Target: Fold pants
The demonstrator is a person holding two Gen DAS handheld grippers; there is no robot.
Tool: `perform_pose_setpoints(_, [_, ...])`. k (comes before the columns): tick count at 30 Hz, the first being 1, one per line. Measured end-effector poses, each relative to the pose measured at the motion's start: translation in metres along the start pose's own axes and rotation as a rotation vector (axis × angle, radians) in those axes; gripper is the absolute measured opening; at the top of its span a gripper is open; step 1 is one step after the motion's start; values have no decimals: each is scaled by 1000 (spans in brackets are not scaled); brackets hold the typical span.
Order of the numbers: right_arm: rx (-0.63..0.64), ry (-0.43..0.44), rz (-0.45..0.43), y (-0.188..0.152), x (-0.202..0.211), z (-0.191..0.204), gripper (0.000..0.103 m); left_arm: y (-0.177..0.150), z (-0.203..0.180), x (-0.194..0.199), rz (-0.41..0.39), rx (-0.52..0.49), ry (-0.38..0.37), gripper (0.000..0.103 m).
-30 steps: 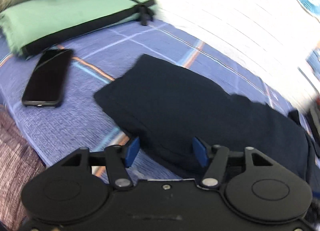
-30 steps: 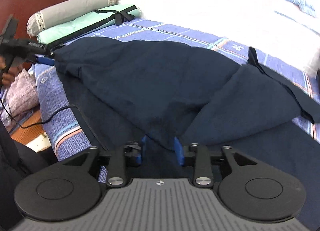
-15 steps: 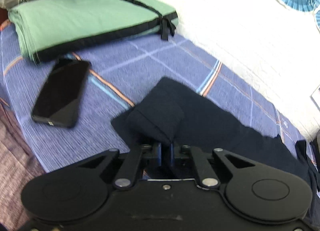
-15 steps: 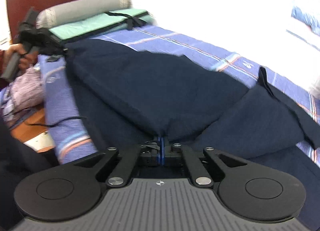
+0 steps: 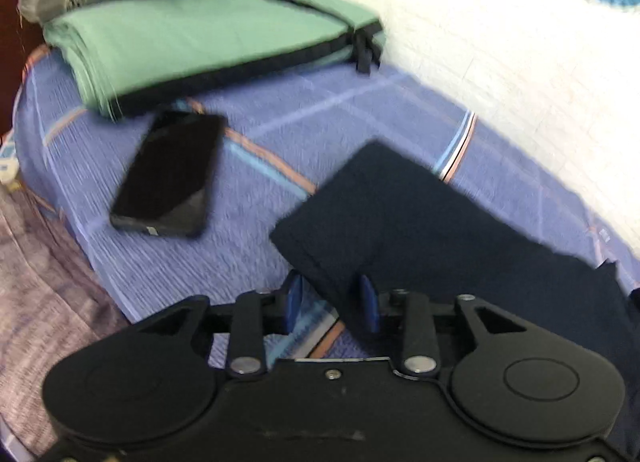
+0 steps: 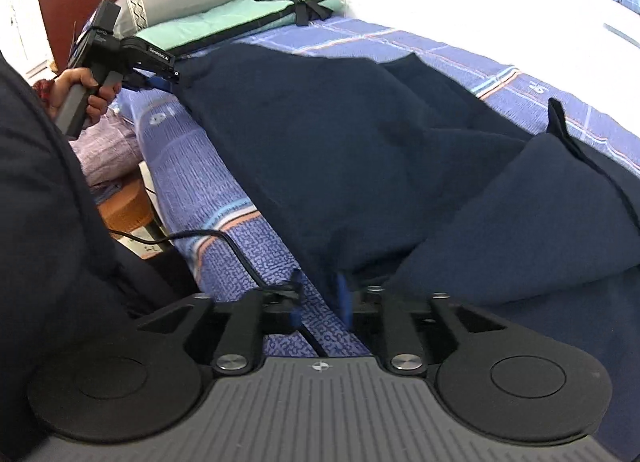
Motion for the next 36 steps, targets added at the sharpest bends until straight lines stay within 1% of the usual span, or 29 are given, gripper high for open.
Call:
perform_pose_setpoints(1, [-16,1,-25,6,9,-4,66,5,-1,10,-21,3,-6,32])
perform_pose_setpoints(2, [-34,-6,-56,12,18,-10,67,10,-5,20,-43,-4,-19,32])
perform_pose_setpoints(4, [-87,-37,-120,28,32,-26,69,21,-21,35,-81,-47,-44,32])
perform_pose_setpoints(6, [-152,-100,-188,40,42,-47,69,24,-46,41,-95,-101,-101,32])
perform_pose_setpoints(9, [-200,-243,-236,50,41,-79,69,17,-94,37,-69,-197,-208,32])
perform_pose_setpoints(11, [-233,-313,-266,56,38,-98,69,8,-127,30,-42,-269,-266,32])
perform_pose_setpoints(13, [-271,-345,-286,66,30,-114,69,-3,-159,22,-16,-340,-309,32])
perform_pose_setpoints(15, [-294,-364,-315,75,23,-130,69,-9,-186,17,2,-385,-347,32])
perform_pose_setpoints(18, [-303,-437,-324,85,14,-155,71,-9,-223,12,-1,-444,-404,33])
perform_pose_setpoints(19, [-309,-448,-320,84,13,-163,74,-6,-234,10,-10,-468,-409,33])
perform_pose_setpoints(21, [-328,-439,-314,90,6,-173,75,1,-255,0,-28,-523,-405,33])
perform_pose_setpoints(23, [-341,-421,-307,96,0,-177,78,11,-275,-22,-22,-562,-396,33])
perform_pose_setpoints(24, [-335,-413,-306,99,-3,-177,80,14,-284,-31,-11,-577,-403,34])
perform_pose_setpoints(25, [-325,-413,-308,102,-6,-178,87,16,-292,-42,2,-595,-407,40])
perform_pose_setpoints(26, [-313,-416,-306,106,-10,-180,90,18,-297,-55,12,-606,-398,41])
perform_pose_setpoints(29, [-299,-414,-287,115,-24,-188,90,16,-318,-80,47,-654,-386,43])
perform_pose_setpoints(31, [-296,-400,-274,122,-35,-193,90,10,-323,-89,74,-669,-398,49])
perform_pose_setpoints(33, [-280,-395,-261,129,-47,-197,90,5,-332,-97,95,-683,-404,50])
perform_pose_setpoints(34, [-270,-398,-253,132,-53,-199,90,3,-330,-97,102,-696,-402,49])
perform_pose_setpoints(35, [-261,-402,-243,134,-59,-201,88,1,-331,-100,113,-713,-402,42])
perform_pose_setpoints(36, [-251,-400,-227,135,-64,-203,81,1,-333,-104,125,-726,-400,14])
Point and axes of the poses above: each gripper's, at about its wrist camera, not at the fingertips, and x roughly against the way its jaws point, z to its left, y to its top, the point moved 10 cm from there along -x, roughly the way its jaws point, and after that the axes turned 9 degrees about -x, right-handed, at the moved point
